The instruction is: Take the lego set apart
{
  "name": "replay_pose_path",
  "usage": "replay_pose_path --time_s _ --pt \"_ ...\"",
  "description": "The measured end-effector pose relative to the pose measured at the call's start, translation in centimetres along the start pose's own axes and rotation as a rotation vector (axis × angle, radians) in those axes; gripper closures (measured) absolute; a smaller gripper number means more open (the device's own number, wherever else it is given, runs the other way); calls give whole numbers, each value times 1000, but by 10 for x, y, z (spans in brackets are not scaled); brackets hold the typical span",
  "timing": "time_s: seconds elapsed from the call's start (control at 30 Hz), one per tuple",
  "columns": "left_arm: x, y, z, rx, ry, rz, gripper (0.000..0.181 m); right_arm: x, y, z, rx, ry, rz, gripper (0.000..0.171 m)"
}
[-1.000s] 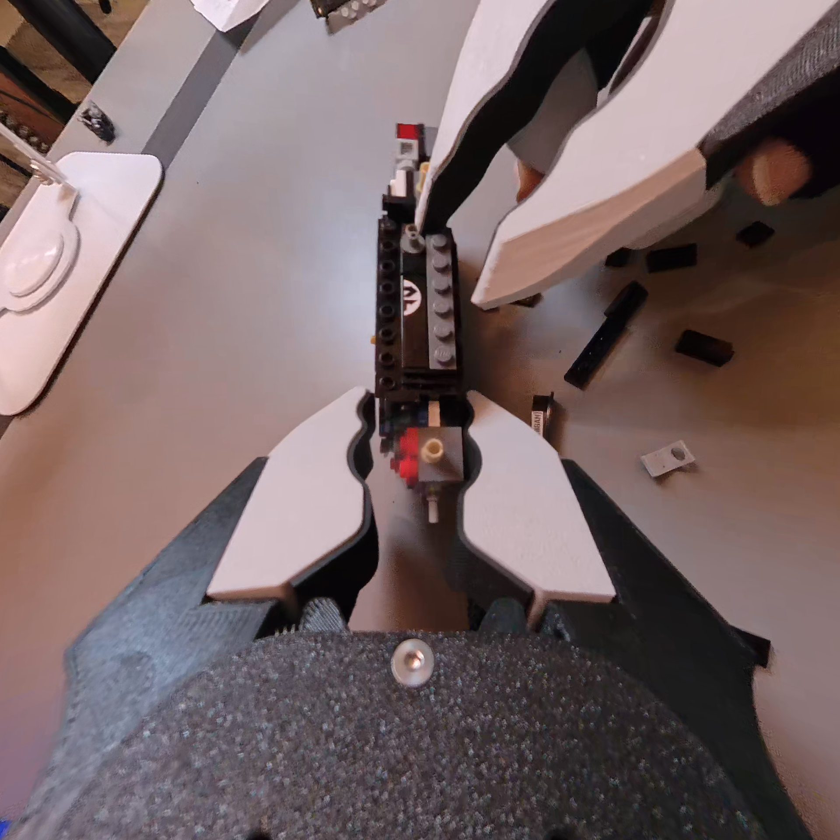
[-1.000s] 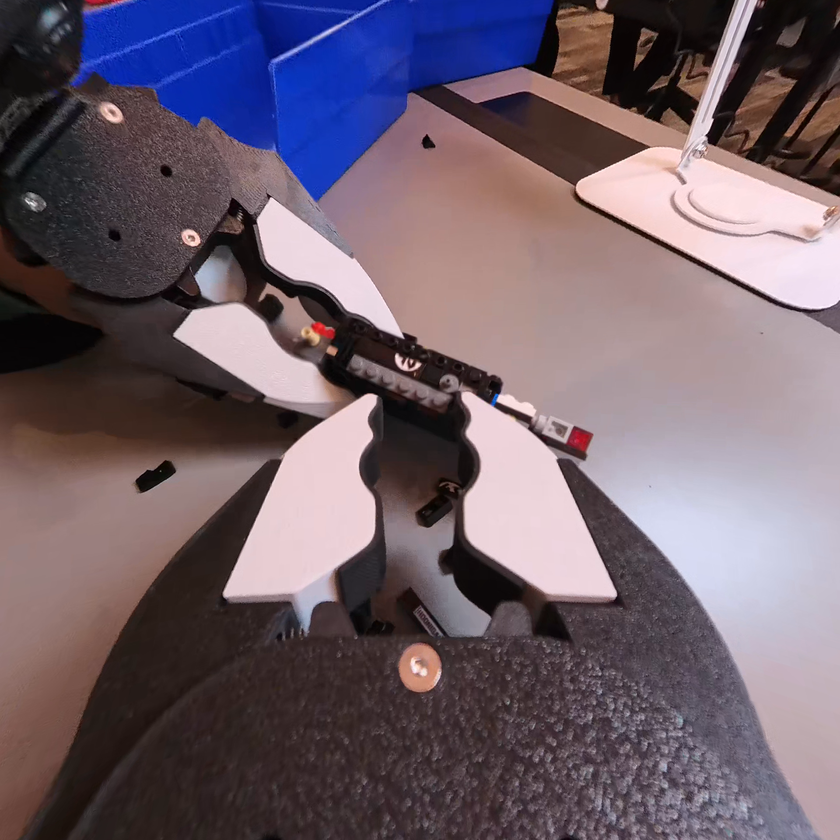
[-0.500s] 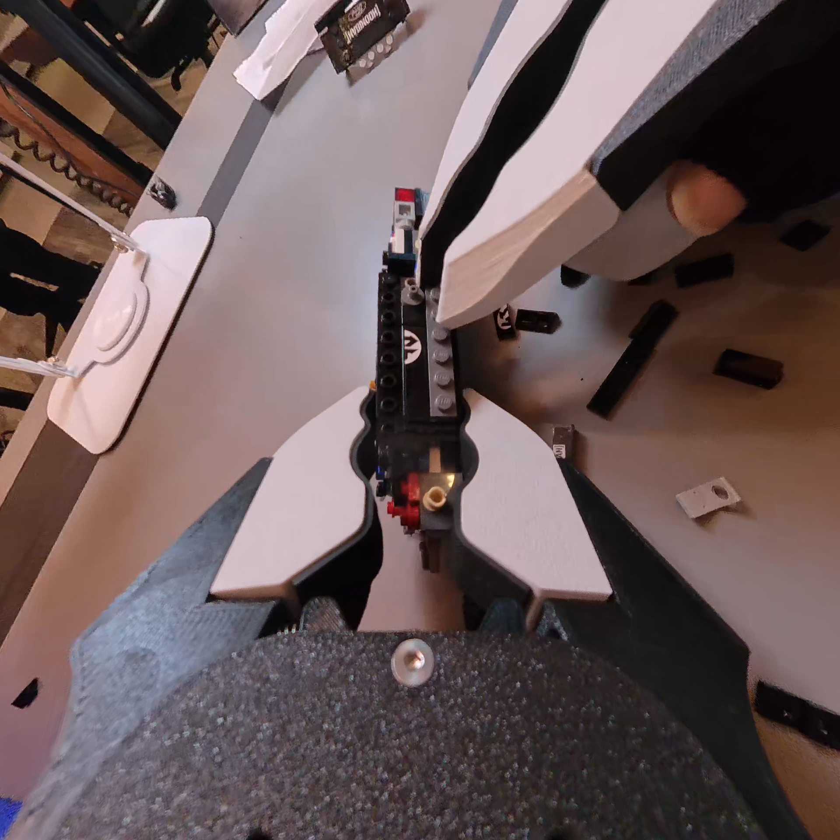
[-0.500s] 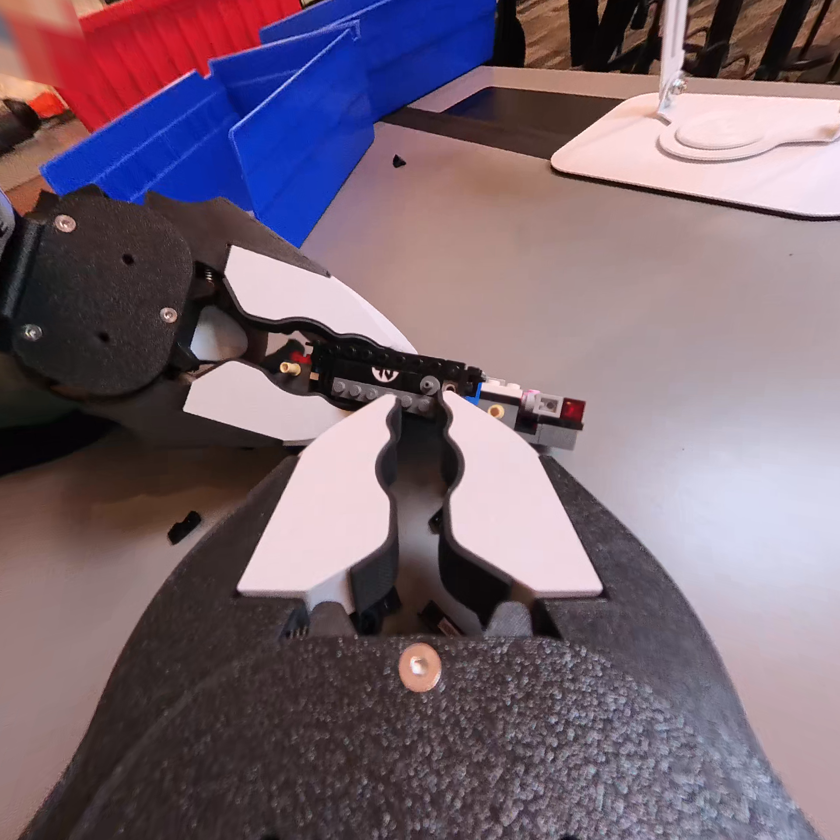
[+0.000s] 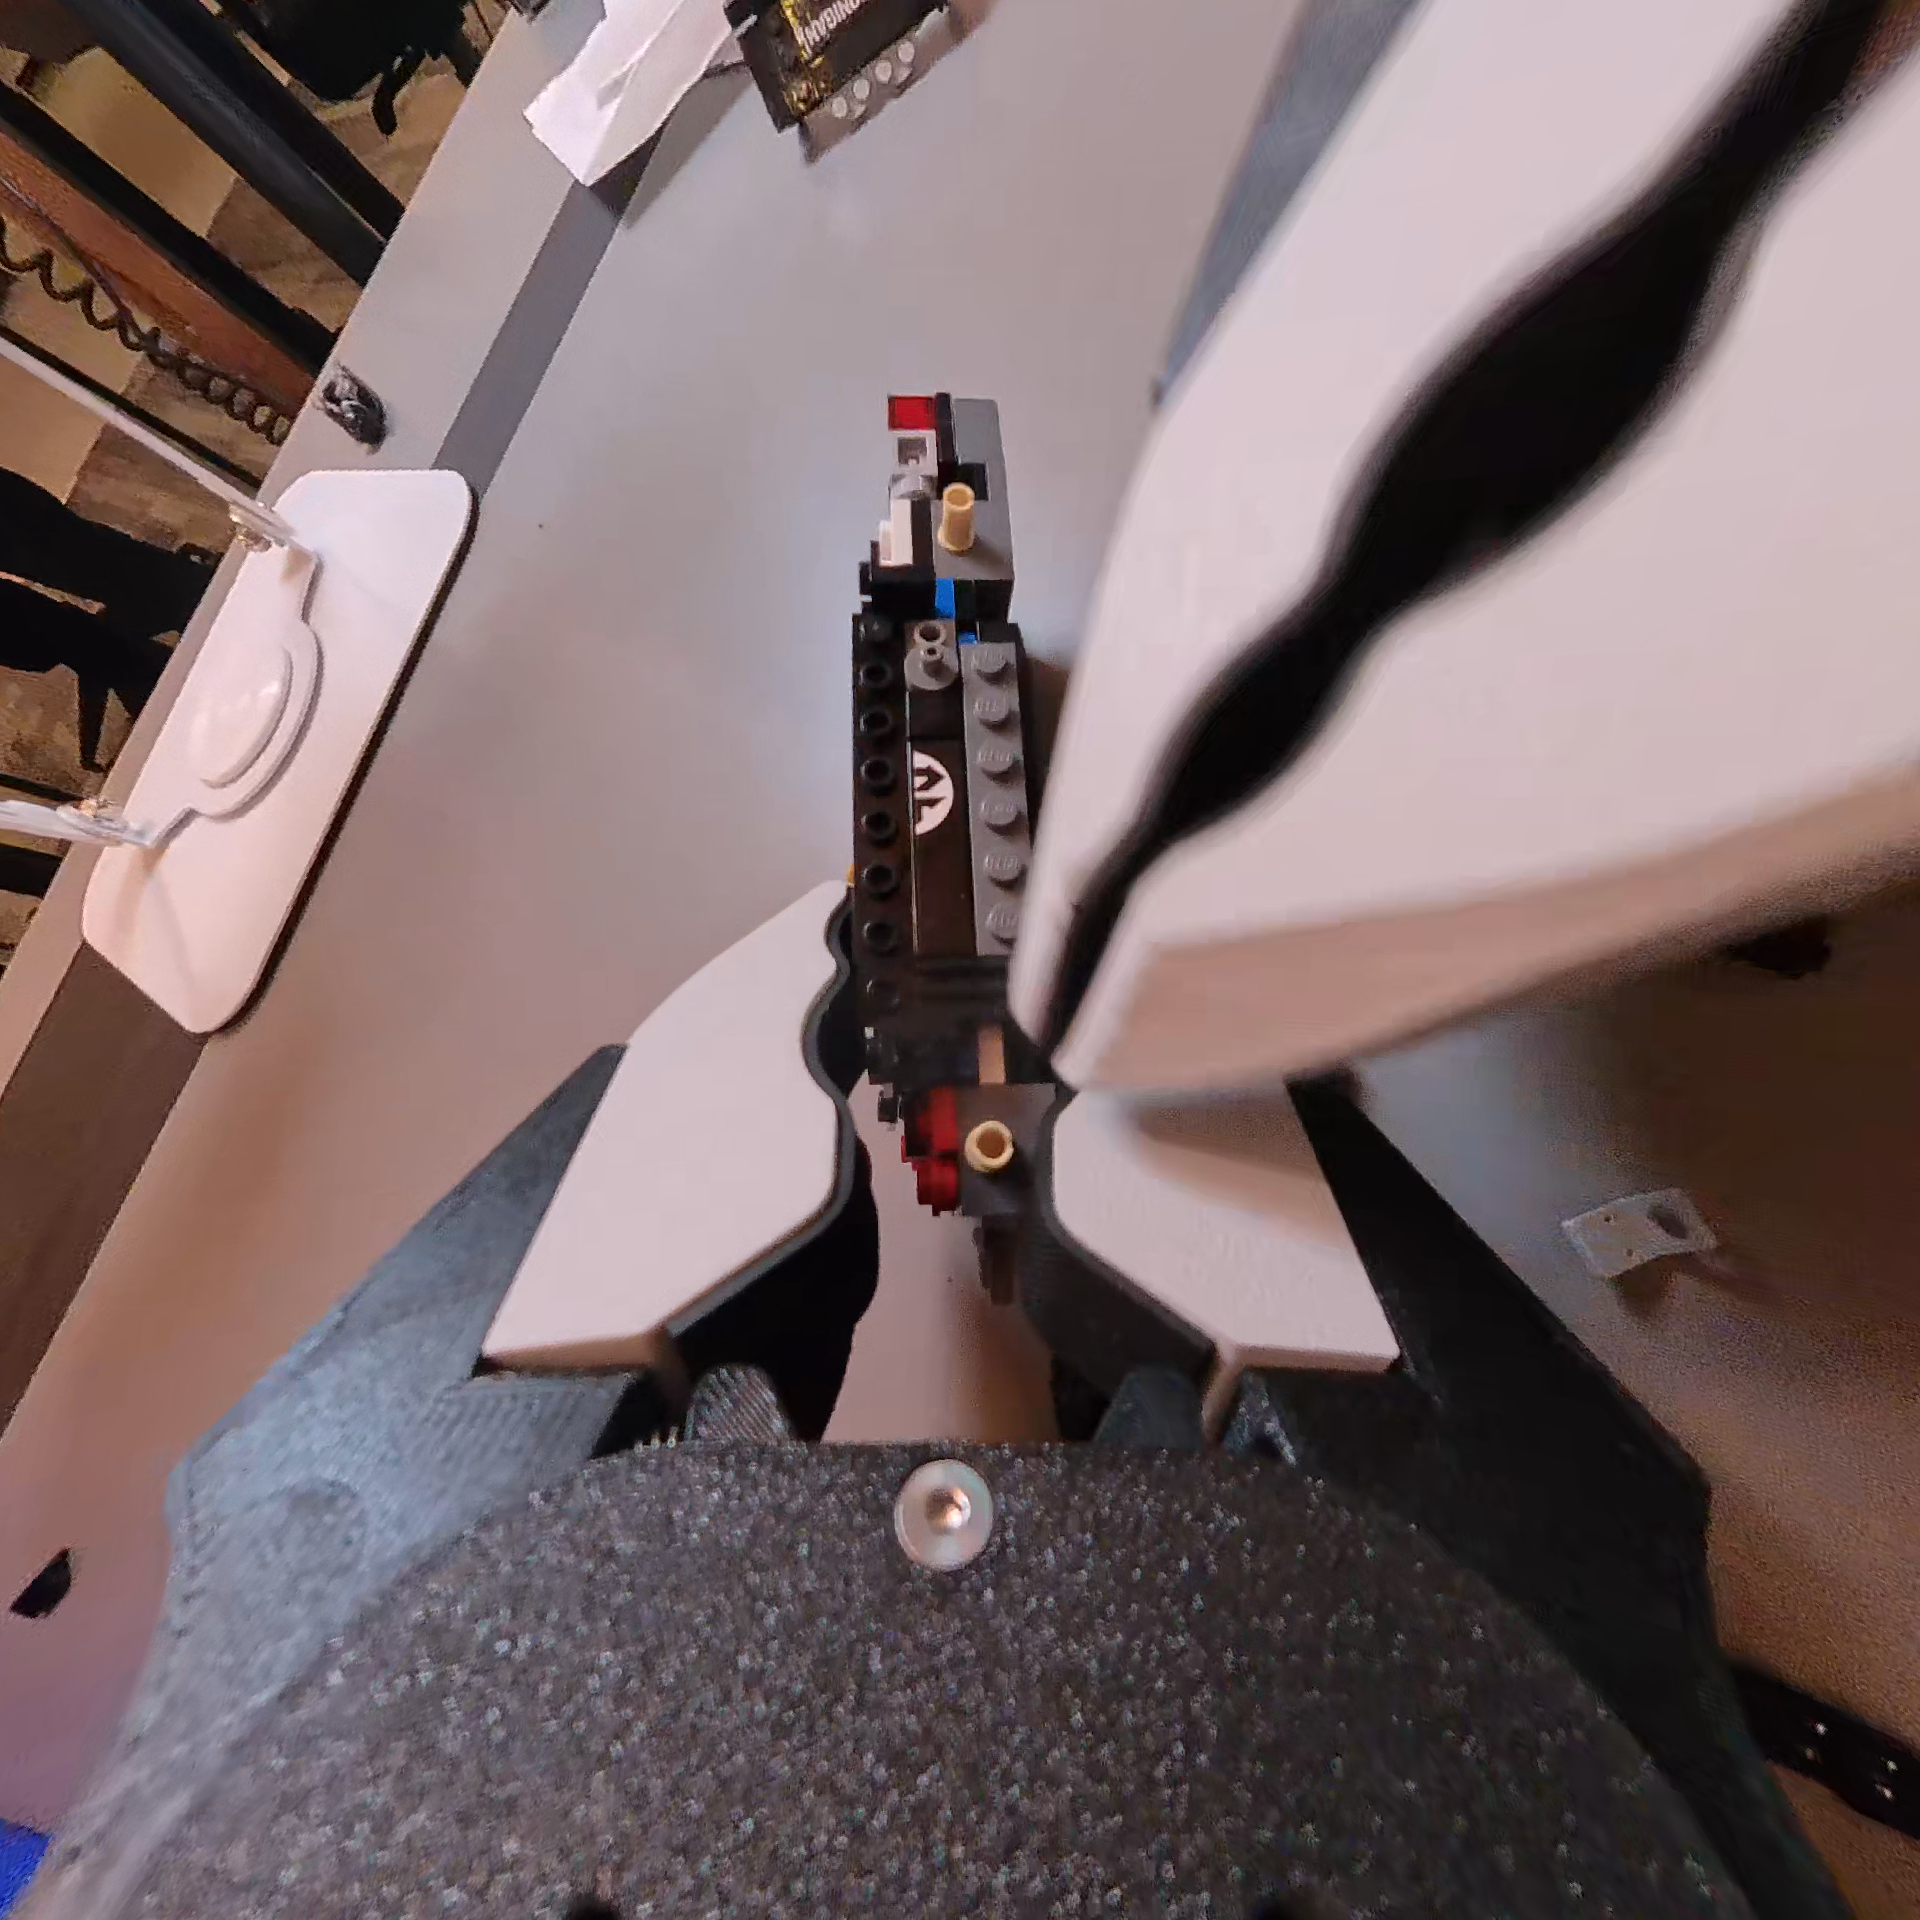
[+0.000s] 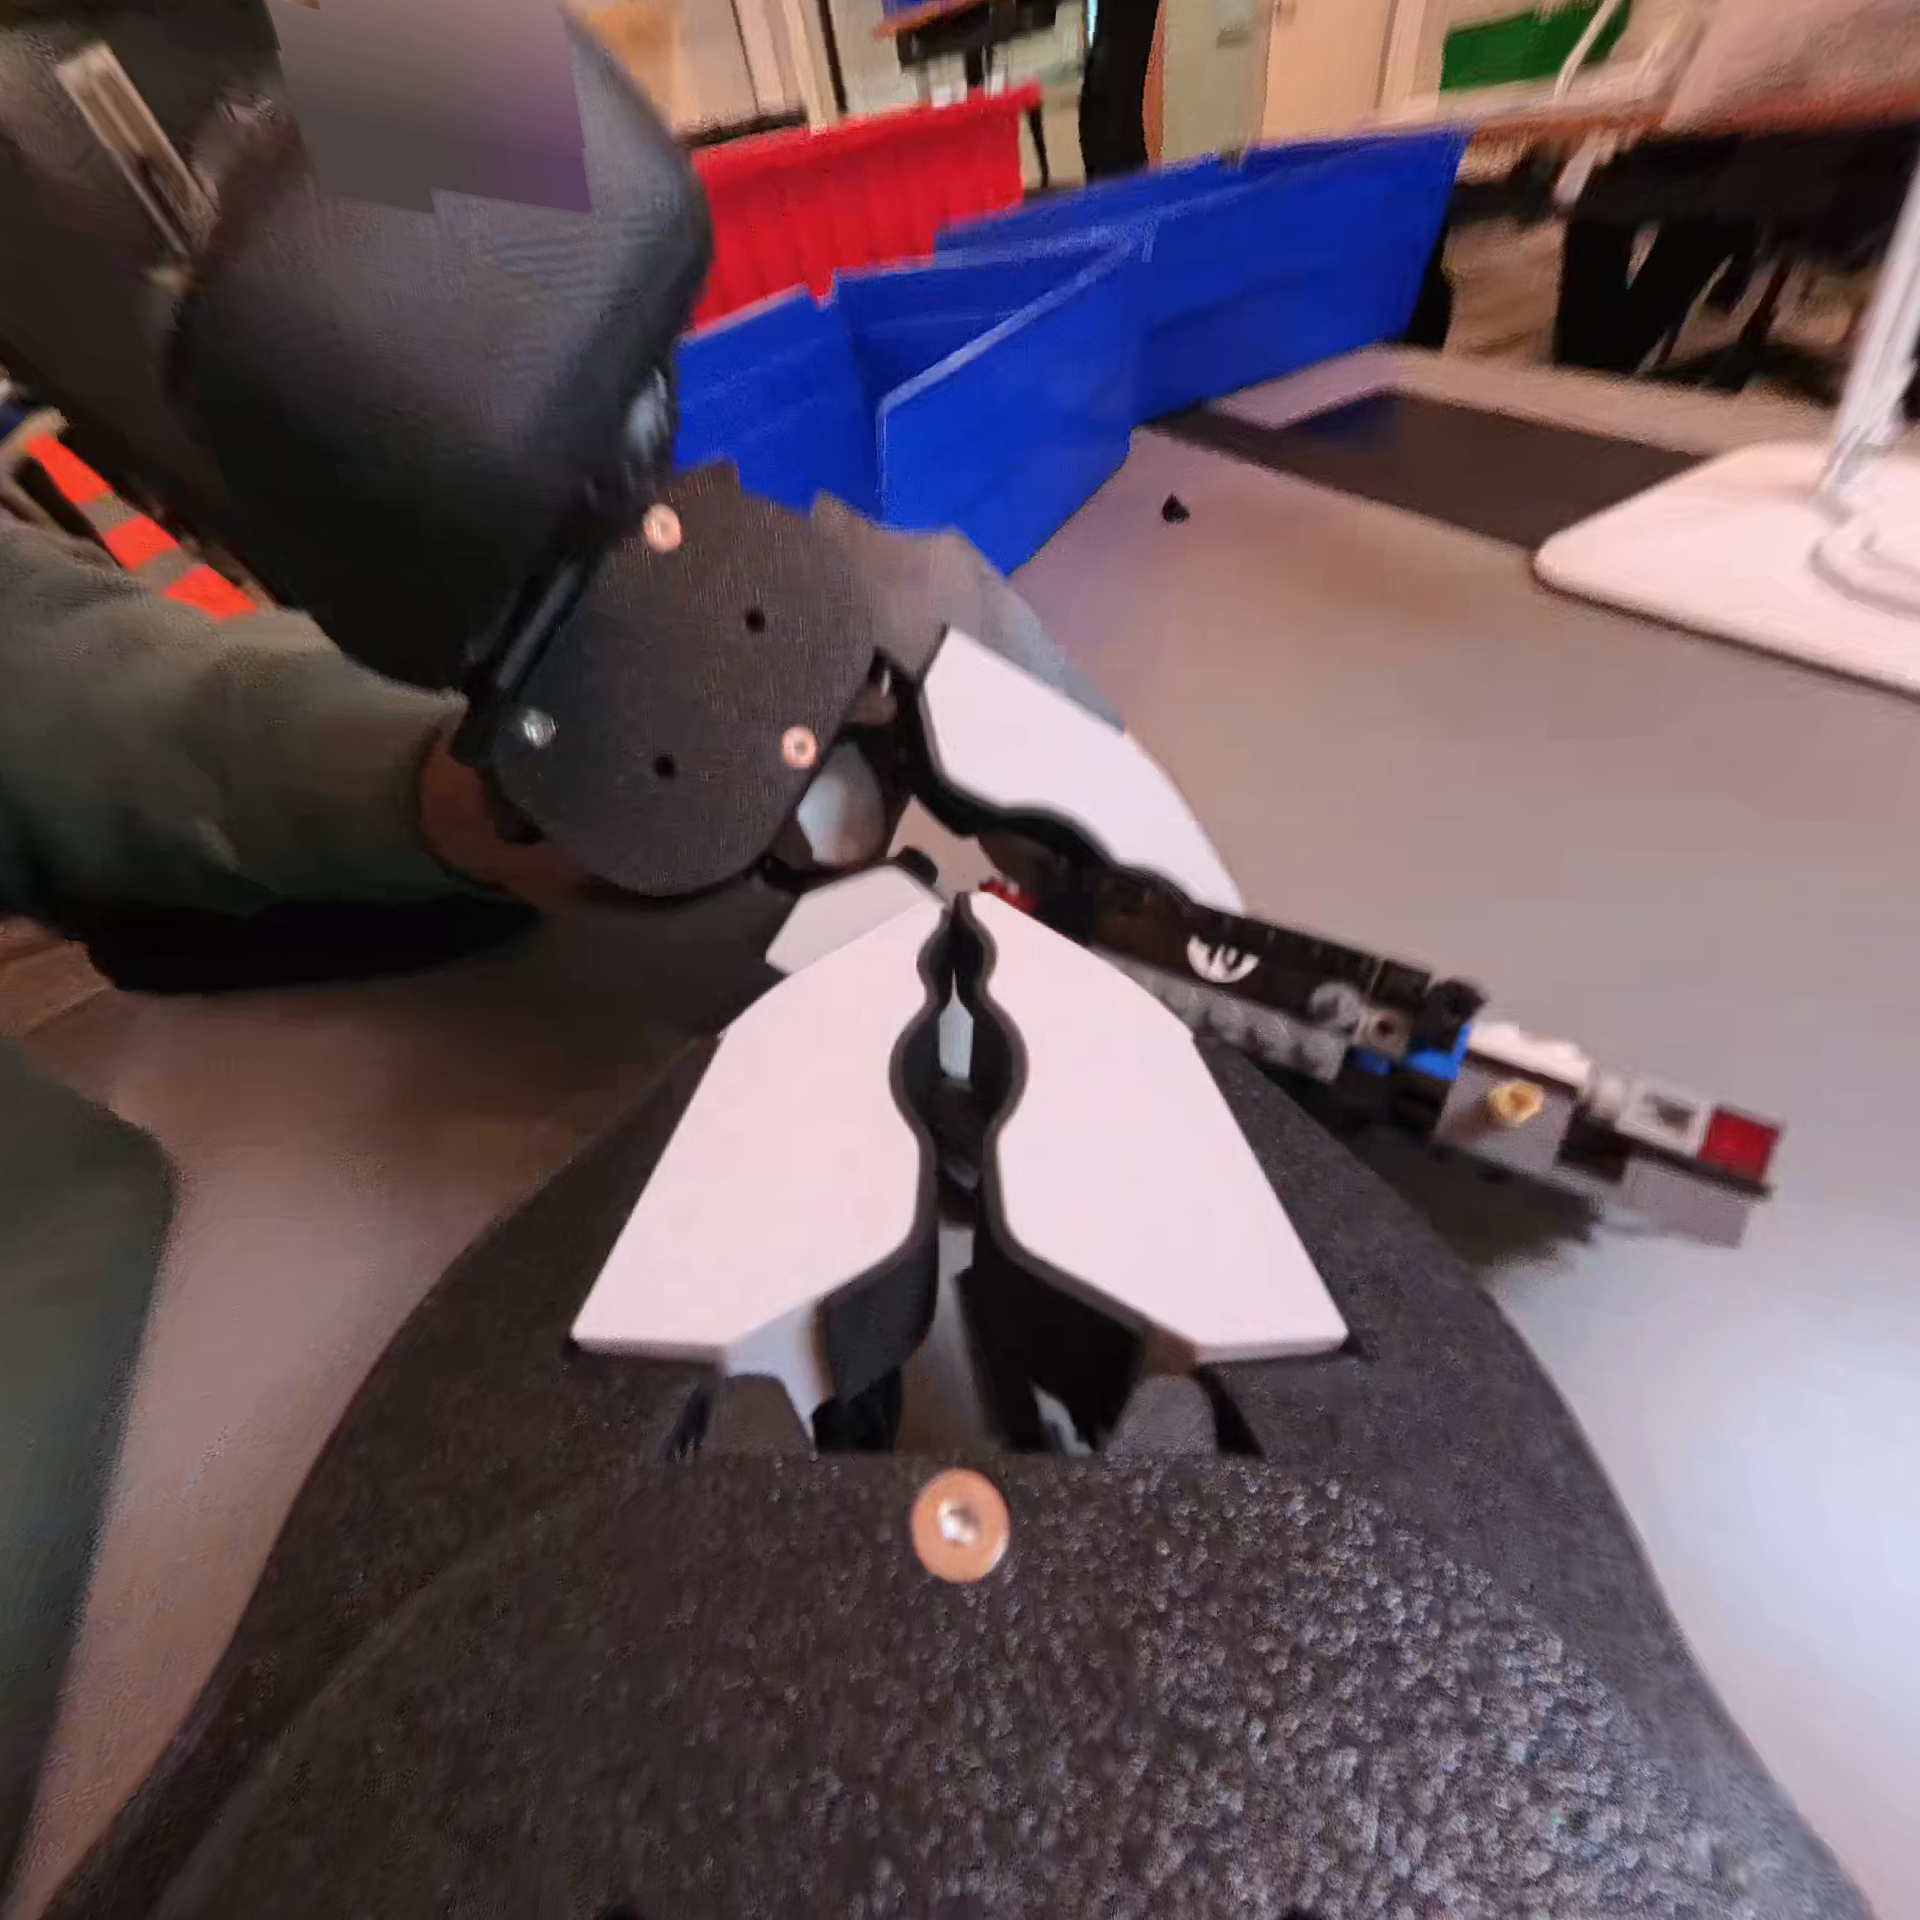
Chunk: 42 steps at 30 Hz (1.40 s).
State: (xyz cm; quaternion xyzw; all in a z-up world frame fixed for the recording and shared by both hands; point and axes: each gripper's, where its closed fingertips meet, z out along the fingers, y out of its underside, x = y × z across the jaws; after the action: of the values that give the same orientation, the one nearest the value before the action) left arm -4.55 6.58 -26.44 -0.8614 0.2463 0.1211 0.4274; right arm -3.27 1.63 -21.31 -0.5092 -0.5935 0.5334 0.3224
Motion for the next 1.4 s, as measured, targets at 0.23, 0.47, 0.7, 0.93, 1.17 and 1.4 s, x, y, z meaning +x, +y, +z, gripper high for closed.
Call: replay_pose_path --time_s 0.23,0.47,0.7,0.93,1.17,1.4 --pt "-1 4 -3 23 2 -16 150 46 8 -23 -53 161 14 147" --pt "2 2 -4 49 8 -7 149 49 15 -17 -105 177 45 150" --pt "-2 1 0 64 -35 72 149 52 17 -16 -111 204 90 149" --pt "-2 0 0 48 -37 66 150 56 15 -18 -76 214 176 158" --pt "-1 2 1 7 -46 48 150 60 12 -21 -25 204 223 171" --pt "-1 3 0 -12 -55 43 151 58 11 -22 -8 156 262 171"
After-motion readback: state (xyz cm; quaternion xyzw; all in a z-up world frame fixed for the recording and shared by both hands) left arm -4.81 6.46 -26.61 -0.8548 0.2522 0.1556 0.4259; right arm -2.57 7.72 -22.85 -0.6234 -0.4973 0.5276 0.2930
